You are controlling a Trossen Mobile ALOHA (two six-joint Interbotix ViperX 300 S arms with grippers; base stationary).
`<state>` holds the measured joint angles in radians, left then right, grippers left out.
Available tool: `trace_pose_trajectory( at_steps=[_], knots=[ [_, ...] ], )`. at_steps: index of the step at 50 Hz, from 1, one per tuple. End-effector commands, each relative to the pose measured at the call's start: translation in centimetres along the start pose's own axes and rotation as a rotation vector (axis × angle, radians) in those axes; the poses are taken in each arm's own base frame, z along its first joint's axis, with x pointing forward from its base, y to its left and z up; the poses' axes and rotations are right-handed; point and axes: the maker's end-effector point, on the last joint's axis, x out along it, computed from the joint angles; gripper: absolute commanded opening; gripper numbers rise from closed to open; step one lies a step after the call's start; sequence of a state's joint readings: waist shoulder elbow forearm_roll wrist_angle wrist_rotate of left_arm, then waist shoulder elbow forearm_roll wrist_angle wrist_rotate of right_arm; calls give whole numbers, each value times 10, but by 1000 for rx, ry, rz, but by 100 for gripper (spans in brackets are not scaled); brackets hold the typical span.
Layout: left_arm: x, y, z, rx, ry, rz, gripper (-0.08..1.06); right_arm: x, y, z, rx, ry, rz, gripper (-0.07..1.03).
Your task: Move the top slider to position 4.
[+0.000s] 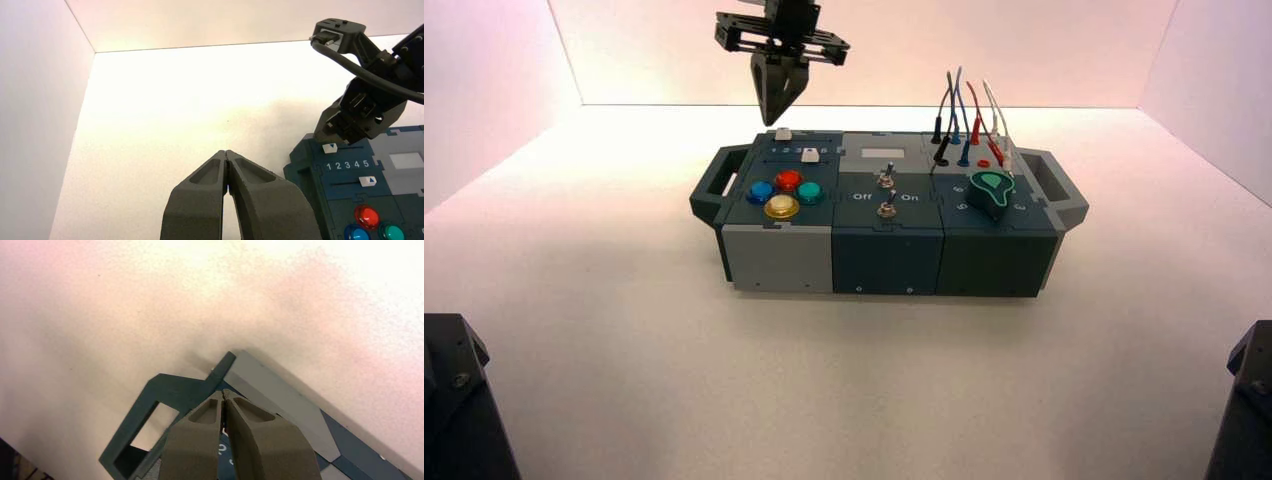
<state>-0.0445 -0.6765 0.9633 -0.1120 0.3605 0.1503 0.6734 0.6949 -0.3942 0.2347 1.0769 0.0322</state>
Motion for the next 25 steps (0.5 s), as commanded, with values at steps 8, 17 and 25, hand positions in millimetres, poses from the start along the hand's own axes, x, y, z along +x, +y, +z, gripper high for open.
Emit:
trace_pose_trajectory(
  at_steps=[8, 17, 25],
  knots=[
    [-5, 0, 17, 3, -43, 0, -3, -17, 20, 6, -22, -31, 17, -2],
    [-5, -2, 17, 8, -44, -4, -3, -16, 18, -1, -19, -15, 13, -2],
    [-5, -2, 17, 7, -43, -5, -3, -15, 15, -7, -15, -2, 6, -2]
  ],
)
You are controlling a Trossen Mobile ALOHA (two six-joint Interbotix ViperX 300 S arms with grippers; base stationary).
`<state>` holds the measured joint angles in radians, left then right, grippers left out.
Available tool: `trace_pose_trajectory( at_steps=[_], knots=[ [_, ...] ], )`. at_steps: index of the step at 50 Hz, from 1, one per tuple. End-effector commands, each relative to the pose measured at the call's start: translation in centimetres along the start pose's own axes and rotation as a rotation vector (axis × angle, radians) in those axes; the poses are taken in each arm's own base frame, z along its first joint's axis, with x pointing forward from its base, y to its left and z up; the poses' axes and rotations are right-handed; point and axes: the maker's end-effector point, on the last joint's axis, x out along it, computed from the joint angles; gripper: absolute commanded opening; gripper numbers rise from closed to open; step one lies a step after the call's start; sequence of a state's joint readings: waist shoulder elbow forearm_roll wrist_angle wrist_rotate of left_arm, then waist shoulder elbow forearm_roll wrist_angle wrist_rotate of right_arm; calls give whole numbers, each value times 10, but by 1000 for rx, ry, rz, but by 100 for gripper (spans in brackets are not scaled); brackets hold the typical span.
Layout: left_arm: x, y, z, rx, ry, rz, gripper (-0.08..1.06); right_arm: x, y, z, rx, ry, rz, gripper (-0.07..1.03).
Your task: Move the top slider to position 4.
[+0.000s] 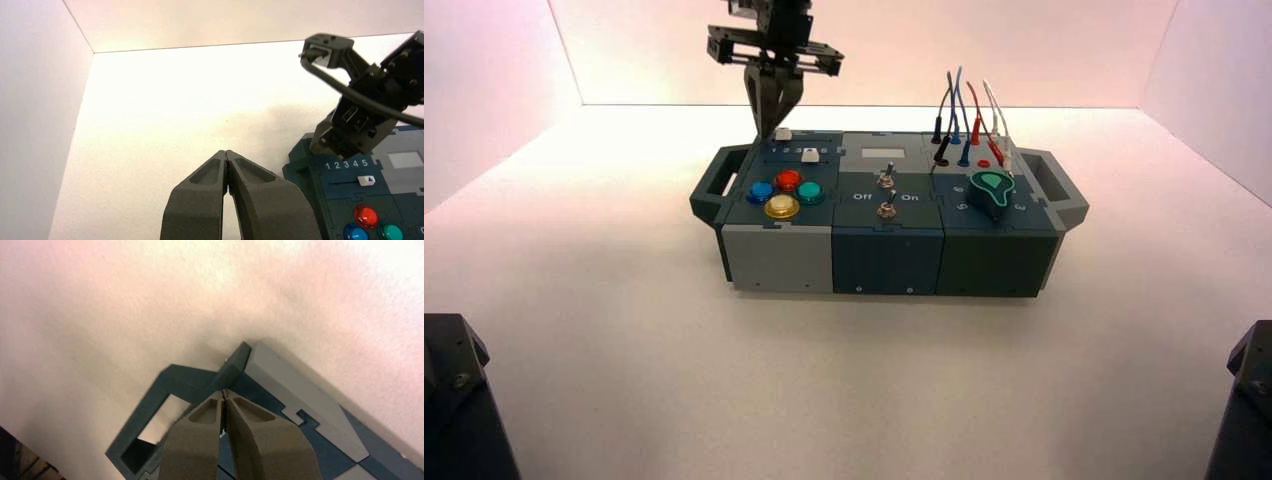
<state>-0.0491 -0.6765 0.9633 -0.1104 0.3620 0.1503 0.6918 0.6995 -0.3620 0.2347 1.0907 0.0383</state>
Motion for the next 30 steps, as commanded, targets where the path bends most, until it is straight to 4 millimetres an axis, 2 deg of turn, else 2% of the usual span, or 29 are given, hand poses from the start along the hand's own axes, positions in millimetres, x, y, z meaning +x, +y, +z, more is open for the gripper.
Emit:
trace_pose_trajectory(
  at_steps=[1, 30],
  knots=[
    [-5, -1, 18, 3, -46, -2, -3, -27, 7, 6, -10, -53, 6, -2],
    [-5, -3, 18, 9, -46, -8, -3, -38, -12, 14, 20, -75, -5, -2]
  ],
)
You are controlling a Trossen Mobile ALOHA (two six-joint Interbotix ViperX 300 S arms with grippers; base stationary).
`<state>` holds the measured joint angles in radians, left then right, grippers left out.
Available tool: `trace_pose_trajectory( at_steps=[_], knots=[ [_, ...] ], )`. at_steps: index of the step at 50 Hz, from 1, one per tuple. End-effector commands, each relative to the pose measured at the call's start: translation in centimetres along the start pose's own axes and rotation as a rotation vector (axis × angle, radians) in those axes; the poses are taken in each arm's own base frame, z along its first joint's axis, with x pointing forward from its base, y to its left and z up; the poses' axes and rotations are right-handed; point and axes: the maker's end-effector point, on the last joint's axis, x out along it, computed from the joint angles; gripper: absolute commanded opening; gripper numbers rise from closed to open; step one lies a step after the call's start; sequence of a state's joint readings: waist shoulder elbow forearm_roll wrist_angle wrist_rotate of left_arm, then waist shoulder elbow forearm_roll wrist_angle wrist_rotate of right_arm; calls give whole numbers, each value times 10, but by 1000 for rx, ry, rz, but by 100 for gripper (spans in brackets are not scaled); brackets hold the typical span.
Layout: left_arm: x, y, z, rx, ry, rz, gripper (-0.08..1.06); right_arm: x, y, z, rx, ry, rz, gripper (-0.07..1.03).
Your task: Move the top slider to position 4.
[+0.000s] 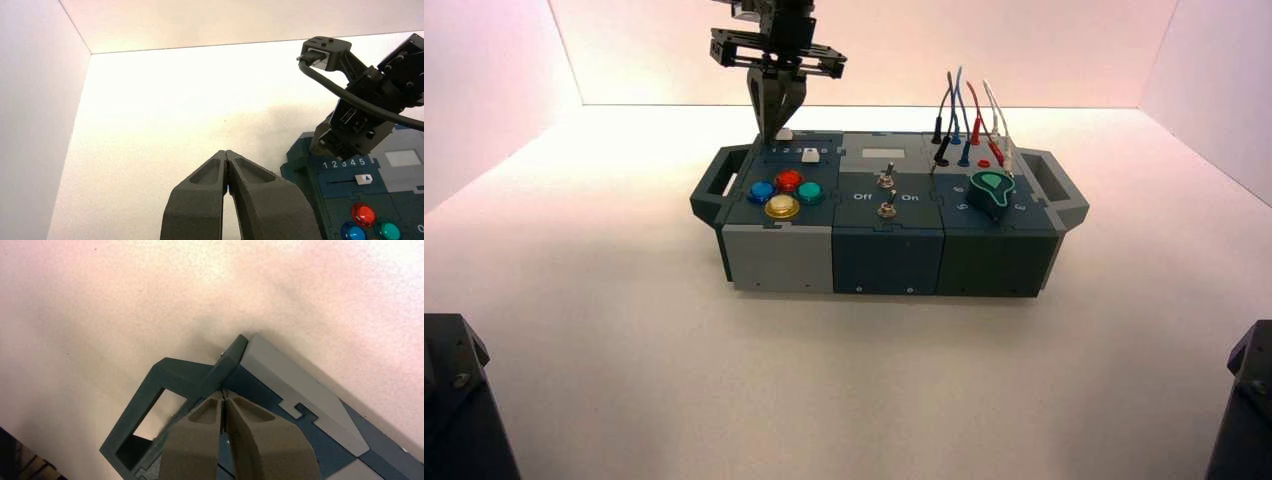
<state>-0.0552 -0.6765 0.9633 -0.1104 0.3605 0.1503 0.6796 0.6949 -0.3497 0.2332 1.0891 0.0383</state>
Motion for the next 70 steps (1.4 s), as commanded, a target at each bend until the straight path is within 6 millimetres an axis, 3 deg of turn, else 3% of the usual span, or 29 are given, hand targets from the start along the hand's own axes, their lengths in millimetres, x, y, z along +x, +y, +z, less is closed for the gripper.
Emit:
trace_pose_trajectory(
  at_steps=[1, 70],
  knots=[
    [-5, -1, 17, 5, -43, -3, -3, -37, -5, 15, 6, -77, -2, -2],
    [-5, -3, 18, 12, -43, -8, -3, -49, -28, 11, 32, -75, -31, -2]
  ],
)
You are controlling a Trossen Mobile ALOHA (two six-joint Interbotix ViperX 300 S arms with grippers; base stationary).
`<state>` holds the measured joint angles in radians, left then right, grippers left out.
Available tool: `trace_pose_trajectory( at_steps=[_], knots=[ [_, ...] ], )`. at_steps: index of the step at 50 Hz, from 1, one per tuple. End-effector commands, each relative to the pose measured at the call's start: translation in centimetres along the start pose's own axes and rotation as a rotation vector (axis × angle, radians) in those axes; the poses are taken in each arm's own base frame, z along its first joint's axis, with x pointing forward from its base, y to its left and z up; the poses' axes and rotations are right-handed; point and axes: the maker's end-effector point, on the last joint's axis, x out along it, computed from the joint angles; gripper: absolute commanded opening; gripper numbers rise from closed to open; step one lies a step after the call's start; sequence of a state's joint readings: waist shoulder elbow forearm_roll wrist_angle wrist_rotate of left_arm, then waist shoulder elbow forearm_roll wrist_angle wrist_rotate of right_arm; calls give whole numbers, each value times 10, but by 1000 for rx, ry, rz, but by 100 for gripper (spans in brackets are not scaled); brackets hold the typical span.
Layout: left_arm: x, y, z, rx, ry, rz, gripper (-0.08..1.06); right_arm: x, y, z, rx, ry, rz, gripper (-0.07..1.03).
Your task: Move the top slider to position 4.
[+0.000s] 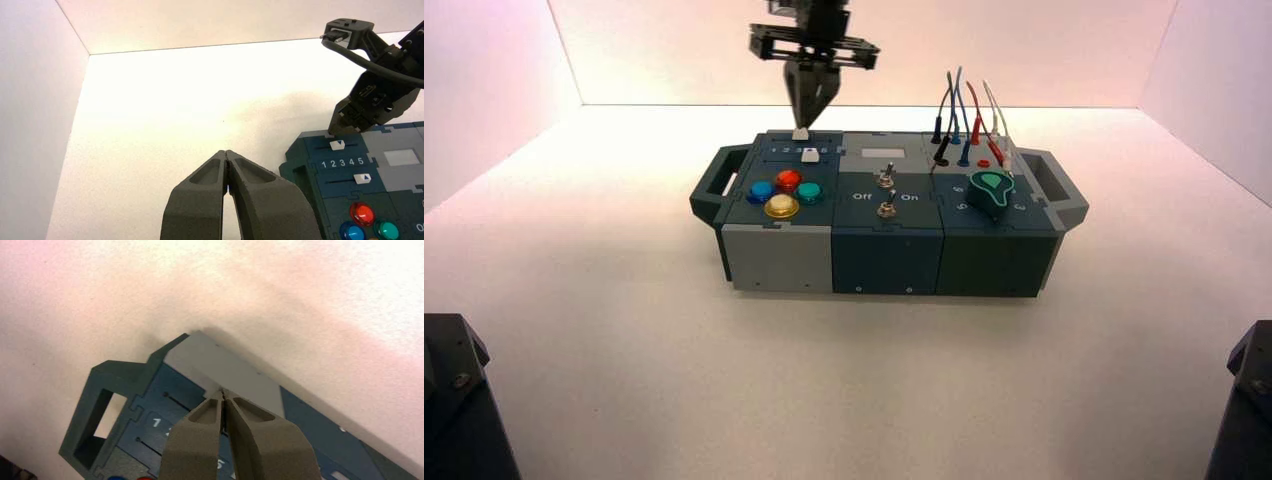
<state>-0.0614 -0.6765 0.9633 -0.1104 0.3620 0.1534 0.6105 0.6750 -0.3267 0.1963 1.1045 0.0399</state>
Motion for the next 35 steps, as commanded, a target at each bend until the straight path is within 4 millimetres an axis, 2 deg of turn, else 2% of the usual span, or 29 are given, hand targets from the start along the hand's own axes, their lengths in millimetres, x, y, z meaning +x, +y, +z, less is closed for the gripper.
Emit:
trace_pose_trajectory(
  at_steps=[1, 17, 35],
  knots=[
    [-5, -1, 18, 5, -45, -3, -3, -38, 13, 11, -19, -78, 13, -2],
    [-4, -3, 17, 9, -42, -8, -3, -45, 17, 17, -24, -103, 19, -2],
    [-3, -3, 17, 9, -40, -8, -3, -60, 42, 25, -61, -126, 38, -2]
  ],
)
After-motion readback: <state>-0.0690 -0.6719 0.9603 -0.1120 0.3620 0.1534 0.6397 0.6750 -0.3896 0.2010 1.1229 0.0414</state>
